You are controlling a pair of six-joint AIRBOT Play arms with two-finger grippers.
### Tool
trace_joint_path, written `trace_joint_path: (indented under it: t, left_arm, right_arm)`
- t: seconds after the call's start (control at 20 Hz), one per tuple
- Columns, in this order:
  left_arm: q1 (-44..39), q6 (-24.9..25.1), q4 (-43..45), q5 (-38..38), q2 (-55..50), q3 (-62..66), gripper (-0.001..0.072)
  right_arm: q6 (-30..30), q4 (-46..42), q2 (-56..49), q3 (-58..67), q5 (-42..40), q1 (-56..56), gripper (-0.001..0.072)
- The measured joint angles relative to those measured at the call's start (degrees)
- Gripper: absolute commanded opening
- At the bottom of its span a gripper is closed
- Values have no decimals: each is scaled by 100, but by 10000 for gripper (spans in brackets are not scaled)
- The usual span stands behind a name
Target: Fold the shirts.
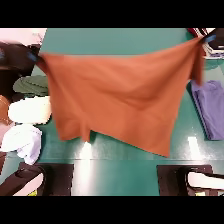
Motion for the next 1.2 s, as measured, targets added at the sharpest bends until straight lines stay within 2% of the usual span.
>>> trace_joint_path:
  t: [0.25,0.3,0.35,0.4,0.45,0.6,0.8,0.95,1.2]
  left_arm:
    - [0,302,136,1211,-1416,-966,25]
    - [2,328,146,1521,-1639,-1014,26]
    - [0,343,157,1825,-1821,-1045,28]
    - [0,352,175,2111,-1967,-1062,187]
    - [9,361,177,2417,-2059,-1051,387]
    - [199,315,188,2765,-2221,-804,407]
    - [791,240,173,1908,-2284,-514,408]
    - [1113,280,151,1279,-2299,-802,408]
    - [1250,409,-254,1292,-2404,-1650,409]
  right_arm:
    - [-39,33,-1537,201,-455,234,28]
    - [-42,31,-1766,330,-507,238,194]
    - [-42,39,-1943,446,-566,229,412]
    - [-42,70,-2061,522,-614,199,419]
    - [-31,107,-2131,553,-638,153,418]
    - [-26,428,-2079,365,-605,-109,409]
    - [-282,697,-1449,-634,-219,-533,409]
    - [-428,774,-796,-1727,-127,-765,409]
    - [-577,826,162,-3204,-205,-898,409]
